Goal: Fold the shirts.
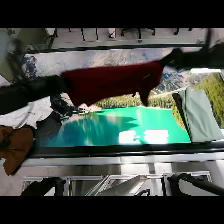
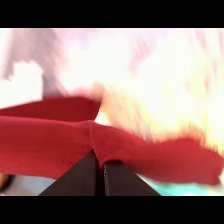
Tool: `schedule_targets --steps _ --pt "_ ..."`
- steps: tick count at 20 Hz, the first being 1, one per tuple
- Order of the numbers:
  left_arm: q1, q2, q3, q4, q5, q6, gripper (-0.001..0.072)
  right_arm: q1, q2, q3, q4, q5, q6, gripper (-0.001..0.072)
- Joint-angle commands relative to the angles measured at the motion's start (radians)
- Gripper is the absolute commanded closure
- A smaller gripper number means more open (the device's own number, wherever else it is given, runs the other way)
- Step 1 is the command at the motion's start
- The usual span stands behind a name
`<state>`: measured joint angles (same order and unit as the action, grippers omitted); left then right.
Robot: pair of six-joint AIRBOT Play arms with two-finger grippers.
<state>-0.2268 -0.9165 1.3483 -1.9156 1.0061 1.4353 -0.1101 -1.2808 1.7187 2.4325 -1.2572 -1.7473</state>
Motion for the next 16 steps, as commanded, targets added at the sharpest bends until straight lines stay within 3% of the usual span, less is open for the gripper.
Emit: schedule_targets --steps 1,4,9,13,16 --pt "0.046 0.087 0.244 0.008 0.209 0.067 0.069 -0.034 0.175 0.25 -0.017 -0.022 0.005 0.0693" --pt "0.047 0.126 0.333 0.01 0.319 0.109 0.069 -0.034 0.27 0.282 -0.056 -0.042 0.005 0.0693" --pt "0.041 0.137 0.218 0.008 0.359 0.139 0.069 -0.031 0.282 0.207 -0.1 -0.26 0.051 0.0693" --pt "-0.02 0.007 0.051 0.01 0.327 0.213 0.069 -0.016 0.282 -0.135 -0.1 -0.291 0.058 0.0692" --pt "-0.05 -0.183 -0.04 0.011 0.208 0.279 0.069 0.008 0.249 -0.52 -0.101 -0.103 0.031 0.0692"
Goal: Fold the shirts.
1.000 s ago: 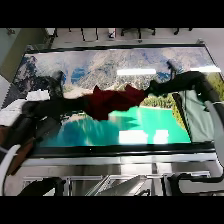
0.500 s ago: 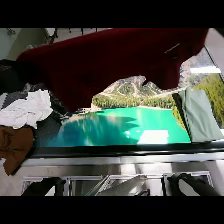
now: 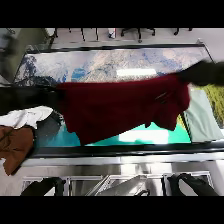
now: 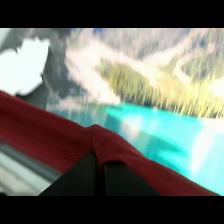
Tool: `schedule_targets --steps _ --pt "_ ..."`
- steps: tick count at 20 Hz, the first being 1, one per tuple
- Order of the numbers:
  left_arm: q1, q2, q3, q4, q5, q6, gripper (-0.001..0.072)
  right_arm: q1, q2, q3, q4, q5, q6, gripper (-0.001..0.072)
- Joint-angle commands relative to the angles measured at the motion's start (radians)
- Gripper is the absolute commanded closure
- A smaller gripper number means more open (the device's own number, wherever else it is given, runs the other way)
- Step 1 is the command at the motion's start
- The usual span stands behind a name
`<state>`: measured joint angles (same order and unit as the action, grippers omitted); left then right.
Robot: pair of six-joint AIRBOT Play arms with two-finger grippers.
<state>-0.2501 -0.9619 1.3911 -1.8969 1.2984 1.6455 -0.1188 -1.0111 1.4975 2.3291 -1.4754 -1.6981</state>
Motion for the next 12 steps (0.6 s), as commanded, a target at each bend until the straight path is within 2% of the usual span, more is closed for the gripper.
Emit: schedule_targets --steps 1,3,6,8,10,11,12 --pt "-0.023 -0.225 -0.09 -0.006 -0.135 0.082 0.069 0.016 -0.048 -0.409 0.003 0.217 -0.031 0.0692" --pt "0.001 -0.416 -0.056 -0.013 -0.217 0.083 0.069 0.005 -0.157 -0.556 0.005 0.415 -0.06 0.0691" --pt "0.015 -0.741 0.14 -0.017 -0.241 0.082 0.069 -0.008 -0.402 -0.562 0.027 0.617 -0.076 0.0692" --pt "0.015 -0.919 0.319 -0.016 -0.183 0.082 0.069 -0.018 -0.536 -0.494 0.062 0.663 -0.108 0.0692" --pt "0.021 -1.041 0.506 -0.014 -0.096 0.058 0.0689 -0.034 -0.618 -0.385 0.061 0.639 -0.148 0.0691" --pt "0.031 -1.078 0.594 -0.015 -0.054 0.035 0.0652 -0.043 -0.632 -0.334 0.06 0.619 -0.17 0.0686" --pt "0.043 -1.097 0.666 -0.017 -0.011 0.014 0.0313 -0.056 -0.636 -0.286 0.06 0.593 -0.187 0.0605"
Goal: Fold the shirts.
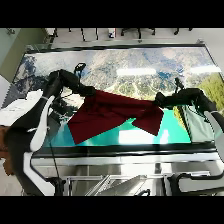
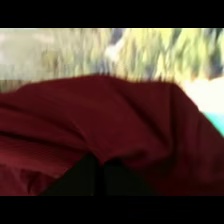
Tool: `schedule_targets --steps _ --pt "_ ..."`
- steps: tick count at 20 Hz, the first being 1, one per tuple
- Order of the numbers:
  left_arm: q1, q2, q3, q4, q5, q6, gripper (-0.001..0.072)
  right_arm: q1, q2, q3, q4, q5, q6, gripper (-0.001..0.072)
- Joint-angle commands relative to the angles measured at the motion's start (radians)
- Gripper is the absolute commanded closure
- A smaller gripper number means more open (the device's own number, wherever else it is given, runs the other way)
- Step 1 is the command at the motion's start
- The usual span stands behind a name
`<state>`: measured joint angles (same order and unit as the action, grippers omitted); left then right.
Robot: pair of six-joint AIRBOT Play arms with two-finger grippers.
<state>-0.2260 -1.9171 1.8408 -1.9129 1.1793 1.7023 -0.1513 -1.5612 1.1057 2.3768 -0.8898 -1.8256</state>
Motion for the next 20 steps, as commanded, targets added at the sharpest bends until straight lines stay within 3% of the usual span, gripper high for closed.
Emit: schedule_targets --steps 1,2,3,5,9,14,20 --pt "0.029 -0.138 0.258 0.0 0.133 -0.082 0.0006 -0.041 -0.083 0.156 0.005 -0.027 -0.063 0.0311" --pt "0.045 -0.119 0.273 -0.001 0.156 -0.1 0.0008 -0.065 -0.082 0.21 -0.011 -0.082 -0.064 0.0164" --pt "0.063 -0.079 0.257 0.0 0.183 -0.104 0.0008 -0.092 -0.082 0.259 -0.032 -0.15 -0.065 0.018" --pt "0.113 0.032 0.159 0.001 0.232 -0.114 0.0011 -0.161 -0.082 0.334 -0.073 -0.303 -0.115 0.0359" --pt "0.2 0.273 -0.192 0.002 0.369 -0.135 0.0011 -0.28 -0.082 0.316 -0.142 -0.529 -0.195 0.0368" --pt "0.216 0.607 -0.869 -0.003 0.119 -0.168 0.0012 -0.293 -0.093 0.209 -0.192 -0.479 -0.247 0.0368" --pt "0.219 0.765 -1.197 -0.012 -0.081 -0.207 0.0012 -0.287 -0.103 0.209 -0.167 -0.474 -0.248 0.0368"
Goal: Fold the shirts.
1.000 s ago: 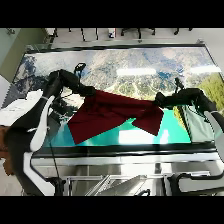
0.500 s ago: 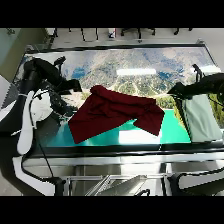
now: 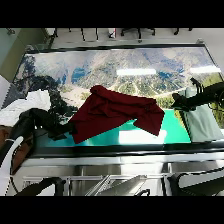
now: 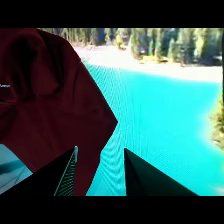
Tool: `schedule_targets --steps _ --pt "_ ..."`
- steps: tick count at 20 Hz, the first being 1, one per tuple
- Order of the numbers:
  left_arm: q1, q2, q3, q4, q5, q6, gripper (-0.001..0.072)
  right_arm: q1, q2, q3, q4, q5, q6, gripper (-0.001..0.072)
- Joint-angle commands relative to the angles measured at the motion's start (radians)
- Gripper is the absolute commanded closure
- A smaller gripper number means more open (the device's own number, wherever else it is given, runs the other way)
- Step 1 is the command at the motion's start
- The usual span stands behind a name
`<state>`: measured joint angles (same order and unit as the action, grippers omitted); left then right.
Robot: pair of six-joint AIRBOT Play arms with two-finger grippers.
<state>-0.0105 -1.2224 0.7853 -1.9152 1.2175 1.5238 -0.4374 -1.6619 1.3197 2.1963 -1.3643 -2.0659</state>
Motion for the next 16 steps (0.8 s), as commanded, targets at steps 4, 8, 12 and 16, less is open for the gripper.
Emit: schedule_targets --steps 4,8,12,16 --pt "0.005 0.039 -0.155 -0.08 -0.219 -0.024 0.0013 0.008 -0.003 -0.005 0.03 0.003 -0.007 0.0368" --pt "0.005 -0.066 -0.152 -0.208 -0.251 0.049 0.0132 0.023 -0.003 -0.005 0.031 0.003 -0.007 0.0368" --pt "0.005 -0.097 -0.077 -0.213 -0.214 0.095 0.0691 0.021 -0.003 -0.005 0.028 0.003 -0.007 0.0367" --pt "0.039 -0.086 0.038 -0.116 -0.15 0.089 0.069 0.022 -0.004 -0.005 -0.005 0.014 -0.049 0.0208"
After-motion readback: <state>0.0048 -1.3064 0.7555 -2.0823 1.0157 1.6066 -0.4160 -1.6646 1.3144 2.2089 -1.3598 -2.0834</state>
